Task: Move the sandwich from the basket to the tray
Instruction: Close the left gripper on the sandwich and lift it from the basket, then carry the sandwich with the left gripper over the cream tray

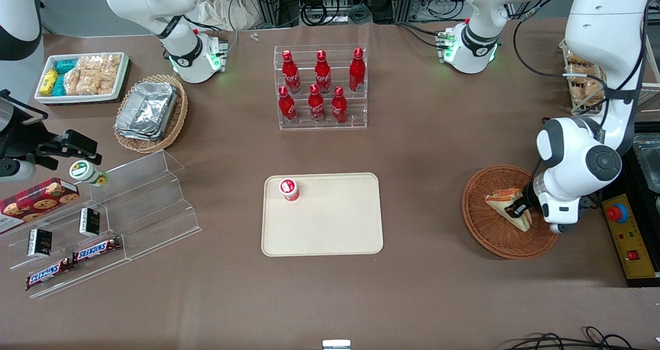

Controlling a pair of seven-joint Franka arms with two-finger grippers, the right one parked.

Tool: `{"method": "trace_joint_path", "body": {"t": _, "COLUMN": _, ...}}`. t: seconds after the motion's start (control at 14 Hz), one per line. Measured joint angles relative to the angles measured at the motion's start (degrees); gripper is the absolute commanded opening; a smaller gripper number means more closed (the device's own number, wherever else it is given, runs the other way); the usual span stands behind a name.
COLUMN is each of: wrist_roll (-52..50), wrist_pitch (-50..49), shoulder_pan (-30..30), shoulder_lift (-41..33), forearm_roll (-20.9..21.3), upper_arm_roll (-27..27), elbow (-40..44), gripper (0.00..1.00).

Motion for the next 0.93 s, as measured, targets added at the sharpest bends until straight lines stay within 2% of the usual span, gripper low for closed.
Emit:
{"method": "trace_joint_path", "body": {"t": 0.14, "wrist_roll": -0.97, "wrist_pitch": -6.28, "shoulder_pan": -0.01, "shoulder_lift": -2.64, "forearm_roll": 0.01, "upper_arm_roll": -0.46, "elbow": 1.85, "gripper": 0.00}}
{"method": "trace_joint_path", "body": {"t": 0.29, "wrist_roll": -1.17, "wrist_pitch": -17.80, "shoulder_pan": -0.01, "shoulder_lift": -6.32, "forearm_roll": 0.02, "upper_arm_roll": -0.90, "elbow": 6.26, "gripper": 0.00}}
{"method": "trace_joint_path", "body": {"t": 0.64, "wrist_roll": 2.93, "wrist_pitch": -47.01, "shoulder_pan": -0.04, "shoulder_lift": -12.32, "forearm_roll": -0.08, "upper_arm_roll": -1.46, "elbow": 25.42, "gripper": 0.00}}
{"method": "trace_joint_path", "body": {"t": 0.79, "wrist_roll": 7.95, "wrist_pitch": -52.90, "shoulder_pan": -0.06, "shoulder_lift": -12.55, "forearm_roll": -1.04, "upper_arm_roll": -1.82, "elbow": 31.70, "gripper": 0.00}}
{"method": "trace_joint_path", "body": {"t": 0.93, "wrist_roll": 11.98, "wrist_pitch": -54.07, "shoulder_pan": -0.10, "shoulder_lift": -12.39, "forearm_roll": -1.80, "upper_arm_roll": -3.08, "elbow": 33.12, "gripper": 0.00}}
